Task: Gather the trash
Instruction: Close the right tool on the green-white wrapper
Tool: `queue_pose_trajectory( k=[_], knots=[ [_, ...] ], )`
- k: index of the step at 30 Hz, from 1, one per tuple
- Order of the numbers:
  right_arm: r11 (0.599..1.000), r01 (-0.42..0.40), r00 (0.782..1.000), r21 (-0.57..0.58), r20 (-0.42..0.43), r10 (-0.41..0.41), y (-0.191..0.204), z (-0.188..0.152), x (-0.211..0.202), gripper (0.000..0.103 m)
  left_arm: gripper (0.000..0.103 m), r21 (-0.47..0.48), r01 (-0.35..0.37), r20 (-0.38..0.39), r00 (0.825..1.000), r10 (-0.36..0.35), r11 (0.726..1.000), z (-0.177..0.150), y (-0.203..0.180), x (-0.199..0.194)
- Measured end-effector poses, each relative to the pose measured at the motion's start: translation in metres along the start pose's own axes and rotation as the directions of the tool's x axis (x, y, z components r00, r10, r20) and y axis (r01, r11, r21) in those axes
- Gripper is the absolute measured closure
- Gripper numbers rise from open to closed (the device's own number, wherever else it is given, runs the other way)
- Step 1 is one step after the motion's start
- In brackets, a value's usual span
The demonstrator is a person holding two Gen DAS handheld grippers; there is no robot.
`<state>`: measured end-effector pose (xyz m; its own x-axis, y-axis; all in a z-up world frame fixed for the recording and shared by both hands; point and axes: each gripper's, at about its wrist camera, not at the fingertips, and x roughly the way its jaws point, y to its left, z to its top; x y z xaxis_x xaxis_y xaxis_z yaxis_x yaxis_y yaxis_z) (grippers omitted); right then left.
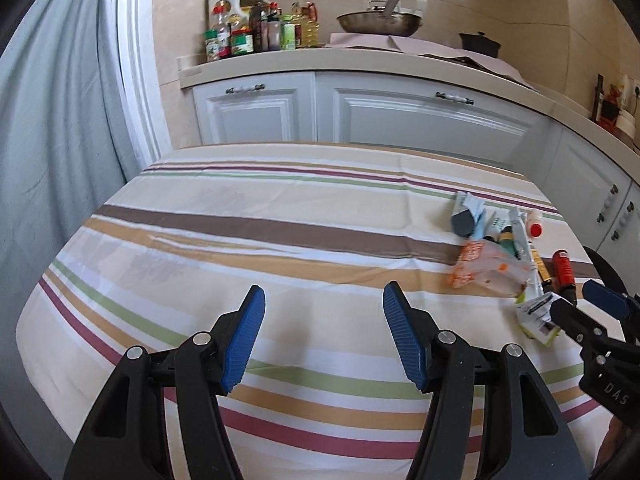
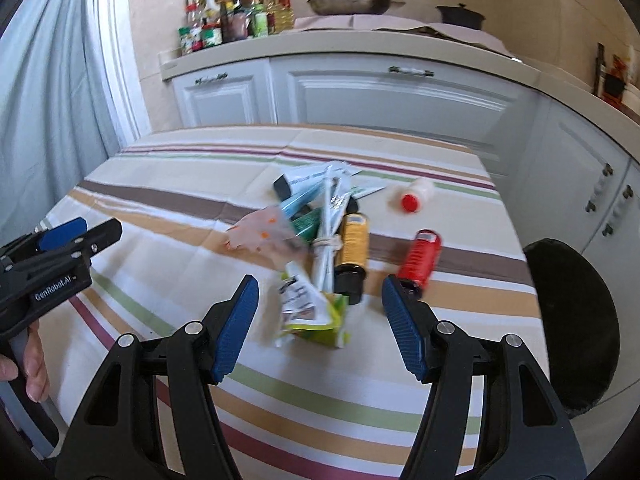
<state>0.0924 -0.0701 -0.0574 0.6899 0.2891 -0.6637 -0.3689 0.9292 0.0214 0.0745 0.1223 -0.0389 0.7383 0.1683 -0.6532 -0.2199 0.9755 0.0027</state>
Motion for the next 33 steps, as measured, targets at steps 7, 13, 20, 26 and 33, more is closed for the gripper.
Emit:
queue_pose_trajectory(
  k=[7, 13, 20, 26, 33],
  knots=[
    [1.000, -0.002, 0.998, -0.015, -0.070, 0.000, 0.006, -0.001, 0.017, 0.055, 0.043, -0.009, 0.011, -0.013, 1.000, -0.011, 1.000, -0.002, 0.006, 0.005],
    [0.999, -0.022, 0.994, -0.031, -0.106, 0.018, 0.009, -0.005, 0.022, 0.071, 0.043, -0.009, 0.025, -0.026, 0.999, -0.025, 1.000, -0.004, 0.006, 0.009],
    [0.998, -0.044, 0.994, -0.051, -0.099, 0.039, 0.014, -0.007, 0.016, 0.078, 0.043, 0.002, 0.032, -0.023, 0.999, -0.032, 0.999, -0.004, 0.003, 0.007],
    [0.997, -0.059, 0.995, -0.051, -0.080, 0.054, 0.013, -0.009, 0.003, 0.082, 0.043, 0.014, 0.041, -0.026, 0.999, -0.040, 0.999, -0.004, -0.003, 0.004],
    [0.999, -0.034, 0.999, -0.035, -0.029, 0.033, 0.000, -0.009, -0.022, 0.082, 0.043, 0.045, 0.063, -0.019, 0.998, -0.062, 0.997, -0.004, -0.021, -0.001]
  ],
)
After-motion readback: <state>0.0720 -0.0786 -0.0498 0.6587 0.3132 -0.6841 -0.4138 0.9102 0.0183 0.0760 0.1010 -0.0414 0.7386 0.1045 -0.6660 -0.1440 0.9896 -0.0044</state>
